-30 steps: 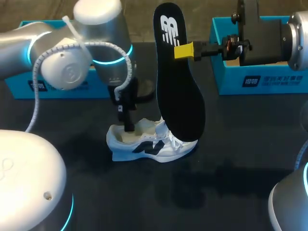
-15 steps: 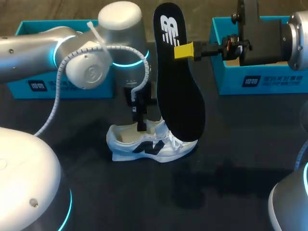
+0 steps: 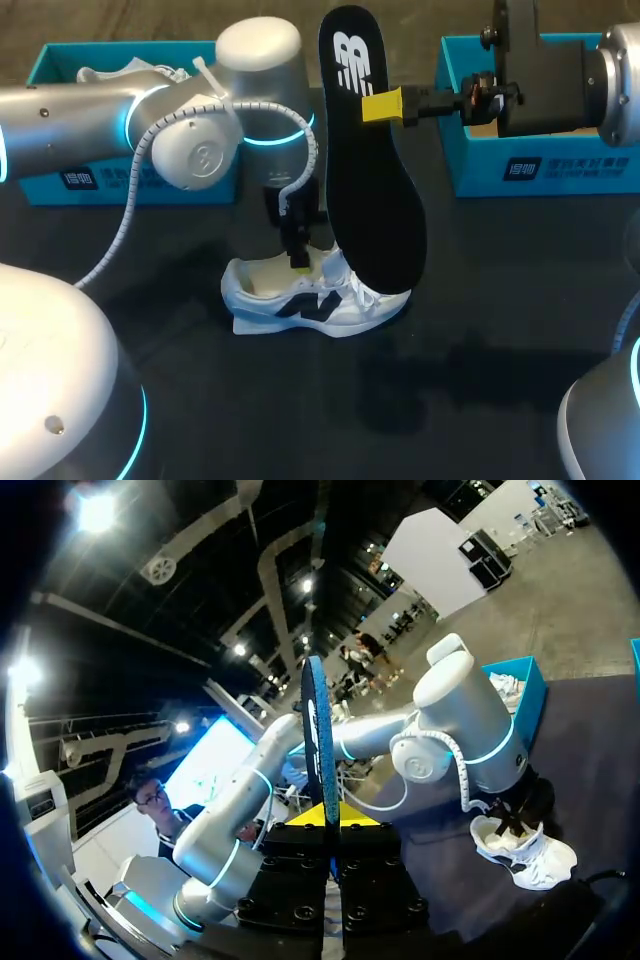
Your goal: Take the shoe out of the shoebox, open the shoe tongue, remove and reinsert the insole, then place the shoe into the shoebox
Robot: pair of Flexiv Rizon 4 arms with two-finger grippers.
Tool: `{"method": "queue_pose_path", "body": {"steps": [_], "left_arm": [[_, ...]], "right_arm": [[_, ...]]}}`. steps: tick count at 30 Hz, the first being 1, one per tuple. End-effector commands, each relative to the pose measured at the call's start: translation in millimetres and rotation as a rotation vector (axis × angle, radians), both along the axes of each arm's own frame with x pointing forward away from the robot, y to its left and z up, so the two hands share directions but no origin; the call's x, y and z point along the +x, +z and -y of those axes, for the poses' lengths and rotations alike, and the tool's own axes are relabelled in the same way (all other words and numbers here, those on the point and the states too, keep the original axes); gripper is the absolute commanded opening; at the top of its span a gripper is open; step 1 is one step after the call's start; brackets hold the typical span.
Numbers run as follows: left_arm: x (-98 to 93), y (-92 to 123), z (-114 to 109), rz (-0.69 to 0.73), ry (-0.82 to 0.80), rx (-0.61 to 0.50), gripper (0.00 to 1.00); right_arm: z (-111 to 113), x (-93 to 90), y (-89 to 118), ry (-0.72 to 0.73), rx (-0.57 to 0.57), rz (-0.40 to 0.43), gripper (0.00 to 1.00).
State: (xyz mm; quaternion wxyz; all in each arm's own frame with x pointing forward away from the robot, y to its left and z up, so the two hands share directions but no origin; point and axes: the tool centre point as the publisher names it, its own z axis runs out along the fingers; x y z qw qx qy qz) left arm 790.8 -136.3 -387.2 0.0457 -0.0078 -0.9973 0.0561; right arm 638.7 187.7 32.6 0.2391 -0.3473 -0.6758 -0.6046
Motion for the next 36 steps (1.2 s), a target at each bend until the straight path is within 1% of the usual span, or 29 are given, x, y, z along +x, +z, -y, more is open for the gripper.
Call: {"method": "queue_pose_path", "body": {"steps": [1, 2, 5, 8, 9, 13, 14, 16, 19, 24, 26, 30, 32, 33, 36], "left_arm": [[-1.7, -5, -4, -0.011, -0.006, -0.008, 0.16], [-2.4, -6, -5, -0.023, -0.01, -0.015, 0.0], [-4.9, -6, -7, -0.029, -0.019, -0.023, 0.0], [-6.4, 1, -8, -0.04, -0.071, -0.036, 0.0], [-6.7, 6, -8, -0.057, -0.145, -0.037, 0.0], [-4.4, 24, -9, -0.124, -0.286, -0.042, 0.0], [-3.6, 27, -8, -0.14, -0.314, -0.028, 0.0], [-4.0, 38, -8, -0.181, -0.419, -0.012, 0.0], [-1.9, 50, -7, -0.224, -0.52, -0.014, 0.0], [2.5, 57, -1, -0.291, -0.832, 0.059, 0.0], [3.2, 58, 1, -0.319, -0.989, 0.067, 0.0], [3.2, 64, 4, -0.332, -1.212, 0.08, 0.0], [2.6, 68, 3, -0.33, -1.321, 0.064, 0.0], [2.3, 70, 2, -0.288, -1.329, 0.061, 0.0], [2.1, 71, 2, -0.287, -1.312, 0.046, 0.0]], "right_arm": [[-5, 3.4, 1, 0.002, -0.002, -0.002, 0.0], [-5, 3.4, 1, 0.002, -0.002, -0.002, 0.0], [-5, 3.4, 1, 0.002, -0.002, -0.002, 0.0], [-5, 3.4, 1, 0.002, -0.002, -0.002, 0.0], [-5, 3.4, 1, 0.002, -0.002, -0.002, 0.0], [-5, 3.4, 1, 0.002, -0.002, -0.002, 0.0], [-5, 3.4, 1, 0.002, -0.002, -0.002, 0.0], [-5, 3.4, 1, 0.002, -0.002, -0.002, 0.0], [-5, 3.4, 1, 0.002, -0.002, -0.002, 0.0], [-5, 3.4, 1, 0.002, -0.002, -0.002, 0.0], [-5, 3.4, 1, 0.002, -0.002, -0.002, 0.0], [-5, 3.4, 1, 0.002, -0.002, -0.002, 0.0], [-5, 3.4, 1, 0.002, -0.002, -0.002, 0.0], [-5, 3.4, 1, 0.002, -0.002, -0.002, 0.0], [-5, 3.4, 1, 0.002, -0.002, -0.002, 0.0]]}}
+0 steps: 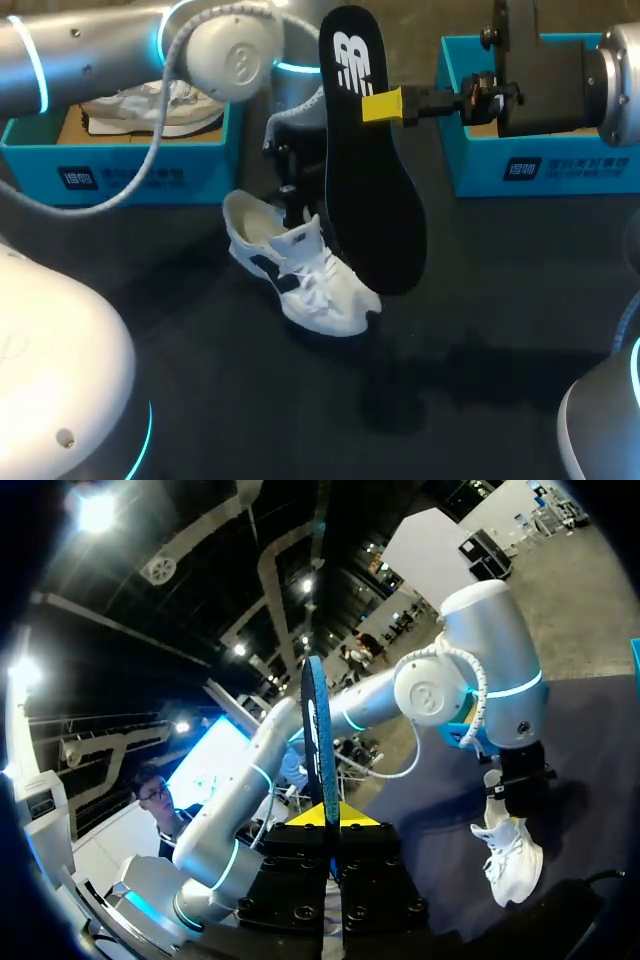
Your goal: Take the shoe out of the shoebox, open the shoe tongue, remove and reinsert the insole, then place the shoe into the shoebox
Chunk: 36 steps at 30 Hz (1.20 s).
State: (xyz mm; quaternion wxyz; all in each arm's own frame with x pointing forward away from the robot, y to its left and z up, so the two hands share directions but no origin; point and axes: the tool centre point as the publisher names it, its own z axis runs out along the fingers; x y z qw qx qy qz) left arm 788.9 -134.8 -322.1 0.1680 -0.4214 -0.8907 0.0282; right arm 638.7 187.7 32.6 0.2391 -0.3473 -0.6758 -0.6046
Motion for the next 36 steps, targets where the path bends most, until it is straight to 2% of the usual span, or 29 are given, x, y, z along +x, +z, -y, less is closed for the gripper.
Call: {"method": "queue_pose_path", "body": {"steps": [1, 11, 26, 36], "left_arm": [[4.0, 6, 3, -0.065, -0.443, 0.019, 0.0], [4.0, 6, 3, -0.065, -0.443, 0.019, 0.0], [17.1, -10, 43, 0.008, -0.618, 0.014, 0.0], [20.8, -26, 74, 0.014, -0.653, 0.022, 0.0]], "right_arm": [[-5, 3.4, 1, 0.002, -0.002, -0.002, 0.0], [-5, 3.4, 1, 0.002, -0.002, -0.002, 0.0], [-5, 3.4, 1, 0.002, -0.002, -0.002, 0.0], [-5, 3.4, 1, 0.002, -0.002, -0.002, 0.0]]}}
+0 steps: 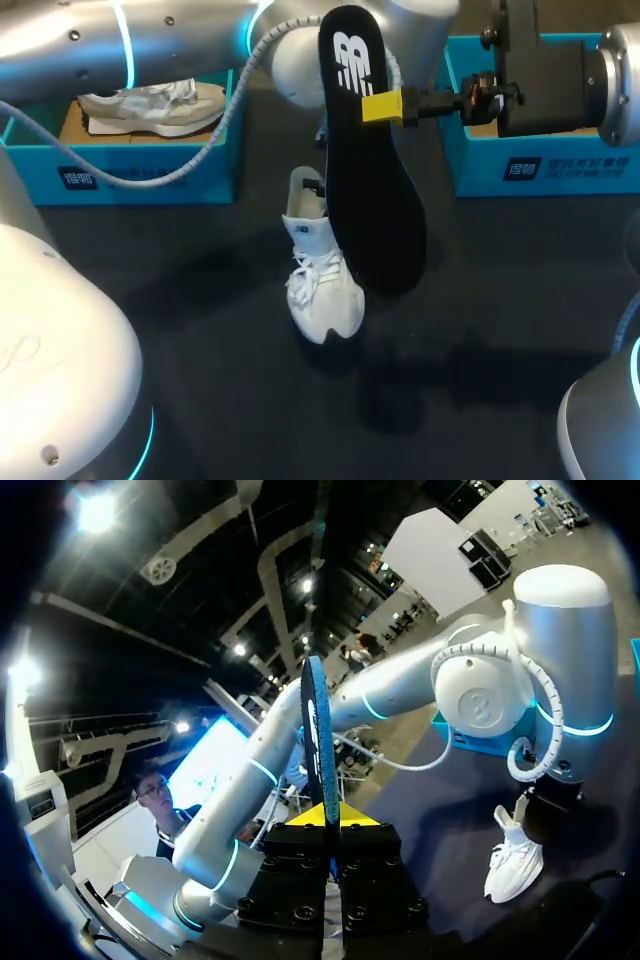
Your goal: Take the shoe out of the shoebox, open the shoe tongue, remove and reinsert the insole, then place the shoe into the shoebox
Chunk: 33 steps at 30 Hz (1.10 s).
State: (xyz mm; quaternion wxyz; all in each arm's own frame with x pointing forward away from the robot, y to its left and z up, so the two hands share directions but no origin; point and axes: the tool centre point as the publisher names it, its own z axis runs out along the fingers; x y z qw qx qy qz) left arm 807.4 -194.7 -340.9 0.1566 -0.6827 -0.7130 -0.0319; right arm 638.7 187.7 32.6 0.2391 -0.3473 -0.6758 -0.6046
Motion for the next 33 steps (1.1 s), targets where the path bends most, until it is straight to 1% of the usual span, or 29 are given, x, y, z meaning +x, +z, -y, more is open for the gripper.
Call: {"method": "queue_pose_path", "body": {"steps": [1, 8, 12, 17, 21, 24, 33], "left_arm": [[2.3, -9, 16, -0.004, -0.009, 0.023, 0.0], [-1.7, -28, 25, -0.001, -0.074, 0.059, 0.0], [-3.0, -37, 26, -0.021, -0.063, 0.062, 0.0], [-9.9, -41, 27, -0.033, -0.048, 0.061, 0.0], [-17.8, -41, 26, -0.029, -0.025, 0.068, 0.0], [-23.2, -36, 22, 0.0, -0.004, 0.075, 0.0], [-31.6, -24, 9, 0.04, 0.04, 0.087, 0.0]], "right_arm": [[-5, 3.4, 1, 0.002, -0.002, -0.002, 0.0], [-5, 3.4, 1, 0.002, -0.002, -0.002, 0.0], [-5, 3.4, 1, 0.002, -0.002, -0.002, 0.0], [-5, 3.4, 1, 0.002, -0.002, -0.002, 0.0], [-5, 3.4, 1, 0.002, -0.002, -0.002, 0.0], [-5, 3.4, 1, 0.002, -0.002, -0.002, 0.0], [-5, 3.4, 1, 0.002, -0.002, -0.002, 0.0]]}}
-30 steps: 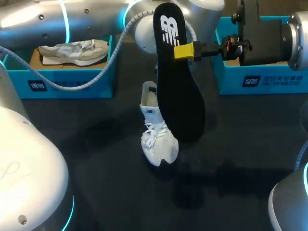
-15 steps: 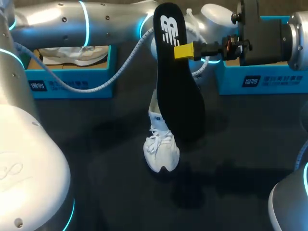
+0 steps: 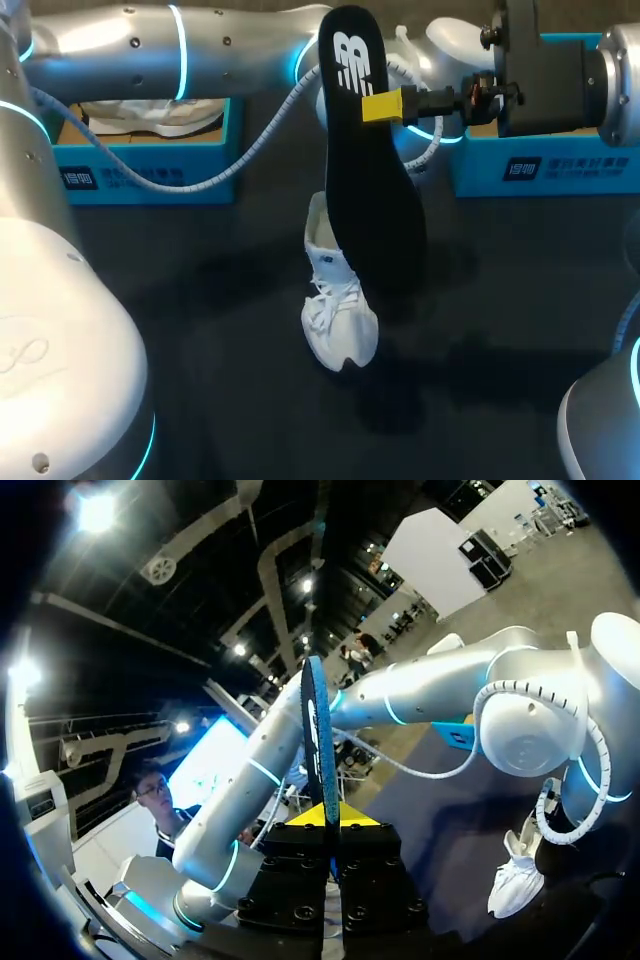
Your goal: Take the shoe out of the shoebox, open the shoe tongue, remove and reinsert the insole, then place the shoe into the shoebox
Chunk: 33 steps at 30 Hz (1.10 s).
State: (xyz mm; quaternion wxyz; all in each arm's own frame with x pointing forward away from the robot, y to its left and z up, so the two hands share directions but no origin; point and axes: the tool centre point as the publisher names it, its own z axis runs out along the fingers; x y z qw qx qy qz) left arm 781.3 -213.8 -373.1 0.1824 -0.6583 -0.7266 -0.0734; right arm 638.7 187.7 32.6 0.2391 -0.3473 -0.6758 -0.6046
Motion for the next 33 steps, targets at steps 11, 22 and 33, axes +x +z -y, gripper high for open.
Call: {"method": "queue_pose_path", "body": {"steps": [11, 22, 33], "left_arm": [[2.9, -5, -9, 0.012, -0.015, 0.012, 0.0], [11.5, 4, -3, 0.046, -0.062, 0.04, 0.0], [12.8, -12, 2, 0.019, -0.067, 0.067, 0.0]], "right_arm": [[-5, 3.3, 1, 0.002, -0.002, -0.002, 0.0], [-5, 3.3, 1, 0.002, -0.002, -0.002, 0.0], [-5, 3.3, 1, 0.002, -0.002, -0.002, 0.0]]}}
